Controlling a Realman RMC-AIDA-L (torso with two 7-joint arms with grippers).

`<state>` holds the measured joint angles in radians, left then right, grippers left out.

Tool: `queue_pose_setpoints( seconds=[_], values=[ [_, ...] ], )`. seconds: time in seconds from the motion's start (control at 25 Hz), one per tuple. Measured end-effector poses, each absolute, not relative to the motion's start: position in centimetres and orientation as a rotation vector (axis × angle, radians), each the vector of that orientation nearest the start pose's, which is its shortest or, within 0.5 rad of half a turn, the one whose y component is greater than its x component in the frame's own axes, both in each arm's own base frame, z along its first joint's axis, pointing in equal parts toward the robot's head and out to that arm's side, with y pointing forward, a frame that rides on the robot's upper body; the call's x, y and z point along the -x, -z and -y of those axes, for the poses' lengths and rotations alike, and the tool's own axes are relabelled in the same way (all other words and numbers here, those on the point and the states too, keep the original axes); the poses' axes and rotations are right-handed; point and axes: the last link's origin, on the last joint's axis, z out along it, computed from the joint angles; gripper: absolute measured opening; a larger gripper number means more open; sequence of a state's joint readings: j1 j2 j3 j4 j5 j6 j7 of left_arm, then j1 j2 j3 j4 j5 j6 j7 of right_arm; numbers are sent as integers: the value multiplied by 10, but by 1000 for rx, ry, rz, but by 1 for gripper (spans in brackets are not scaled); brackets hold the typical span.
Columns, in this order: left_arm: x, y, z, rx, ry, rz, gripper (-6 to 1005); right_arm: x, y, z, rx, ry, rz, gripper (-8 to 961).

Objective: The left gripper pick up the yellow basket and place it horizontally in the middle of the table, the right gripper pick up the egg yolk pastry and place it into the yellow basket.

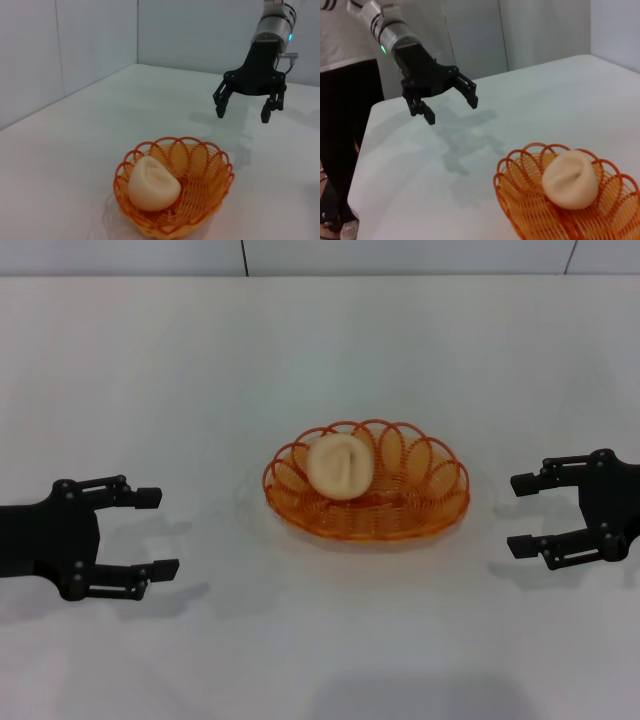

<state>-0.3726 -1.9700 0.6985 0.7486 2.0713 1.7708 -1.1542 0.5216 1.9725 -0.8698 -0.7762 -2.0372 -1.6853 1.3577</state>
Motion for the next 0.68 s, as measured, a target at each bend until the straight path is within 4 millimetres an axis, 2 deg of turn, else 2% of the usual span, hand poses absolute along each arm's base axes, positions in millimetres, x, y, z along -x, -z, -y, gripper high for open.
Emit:
queue_pose_setpoints(
  seconds=[0.68],
  values=[
    [311, -50, -281, 2856, 492, 354, 853, -261, -31, -328, 2971, -395, -327, 771]
  ],
)
